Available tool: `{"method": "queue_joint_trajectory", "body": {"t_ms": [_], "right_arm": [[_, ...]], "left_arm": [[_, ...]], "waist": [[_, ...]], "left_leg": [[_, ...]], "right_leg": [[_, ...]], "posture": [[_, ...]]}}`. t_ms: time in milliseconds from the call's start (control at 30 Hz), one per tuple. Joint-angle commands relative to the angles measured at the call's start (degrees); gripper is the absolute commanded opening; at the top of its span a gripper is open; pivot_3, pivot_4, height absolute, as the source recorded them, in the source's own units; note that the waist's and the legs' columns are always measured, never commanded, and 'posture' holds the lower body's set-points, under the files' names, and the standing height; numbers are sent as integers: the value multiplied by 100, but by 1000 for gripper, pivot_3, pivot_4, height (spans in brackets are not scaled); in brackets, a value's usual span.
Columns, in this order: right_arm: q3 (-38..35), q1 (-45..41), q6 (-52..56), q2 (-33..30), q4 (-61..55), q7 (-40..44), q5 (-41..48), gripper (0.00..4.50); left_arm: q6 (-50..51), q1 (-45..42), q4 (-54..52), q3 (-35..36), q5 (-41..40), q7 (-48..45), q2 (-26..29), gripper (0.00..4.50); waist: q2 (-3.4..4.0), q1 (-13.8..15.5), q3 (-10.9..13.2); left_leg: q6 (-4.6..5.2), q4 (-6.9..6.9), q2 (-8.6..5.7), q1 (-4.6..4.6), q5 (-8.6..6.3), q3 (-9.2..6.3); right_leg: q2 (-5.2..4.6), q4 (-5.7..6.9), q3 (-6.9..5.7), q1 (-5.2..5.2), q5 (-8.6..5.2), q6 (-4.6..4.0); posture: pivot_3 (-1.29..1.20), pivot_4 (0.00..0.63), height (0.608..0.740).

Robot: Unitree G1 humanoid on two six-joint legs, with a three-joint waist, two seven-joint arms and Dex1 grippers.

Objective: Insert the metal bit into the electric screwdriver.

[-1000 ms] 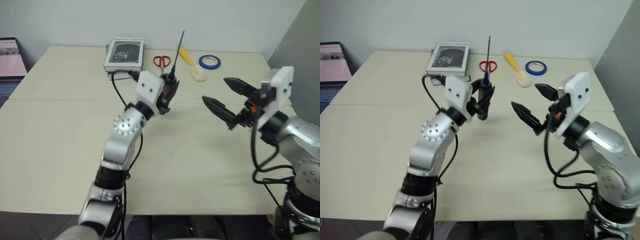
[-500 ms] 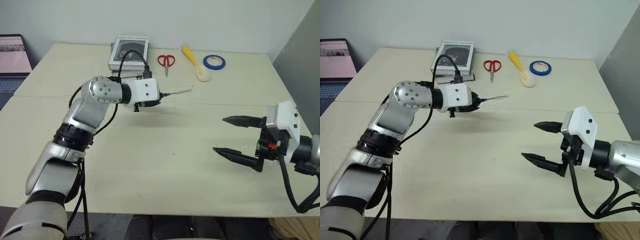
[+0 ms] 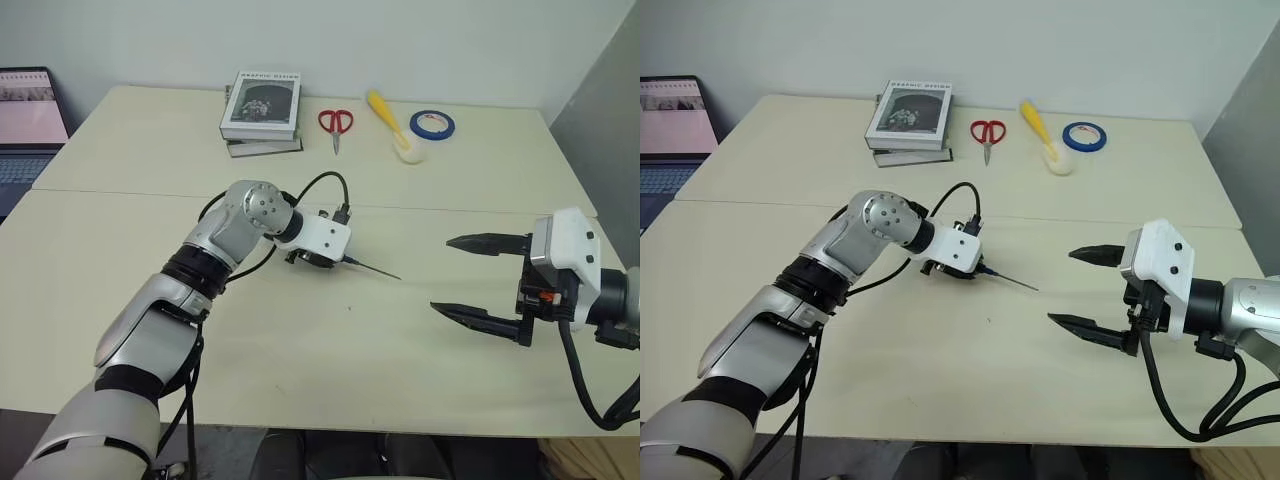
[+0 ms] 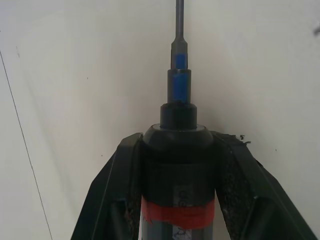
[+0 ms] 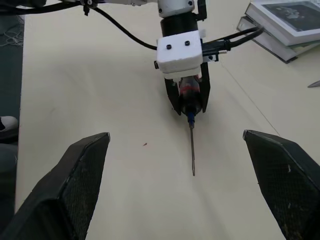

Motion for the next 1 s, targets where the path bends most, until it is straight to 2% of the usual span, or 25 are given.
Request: {"method": "queue_joint_trajectory", "body": {"t_ms": [33,67,400,600,767,867,1000], "right_arm": [[35,-47,-74,-124,-14,-11,3,4500],[57,-26,-76,-143,-10,5,-9,4500],[155,27,-237,-323,202,217,-165,4500],[223,84,-556,-513,552,619,-482,4500],[58,340,-907,-583,928,1000,-769,4500],[-68,465,-1149,-450,1119,1069,-857,4500],[-190,792,-1521,-485,1432,1454,-1082,4500]], "left_arm": [[116,8,-133,-36,64,-14,-218,1979],[119,16,-137,-42,109,-18,-229,2357],[633,-68,-530,384,-195,-298,-207,4464],[1219,-114,-1067,1179,-739,-489,517,4464],[1890,283,-1534,2085,-1177,-214,1327,4464],[2369,970,-2094,2501,-1425,-229,1861,4464],[2817,2240,-3179,3276,-2124,-236,2241,4464]], "waist": [[0,3,0],[0,3,0],[0,-13,0],[0,-46,0],[1,-41,0],[3,-50,-2],[-1,-27,-4]], "left_leg": [[0,2,0,0,0,0],[0,4,-1,0,0,0],[1,5,0,12,1,1],[1,4,2,24,1,4],[1,6,4,29,1,4],[1,6,4,37,1,10],[0,13,5,42,1,10]], "right_leg": [[0,0,0,1,0,0],[0,0,0,2,2,-2],[1,11,3,4,12,-13],[3,19,5,5,13,-10],[4,29,5,6,12,-10],[3,37,8,7,12,-11],[2,65,7,4,7,-16]], "posture": [[0,150,740],[0,150,740],[0,150,740],[0,150,740],[0,150,740],[0,150,740],[0,150,740]]}}
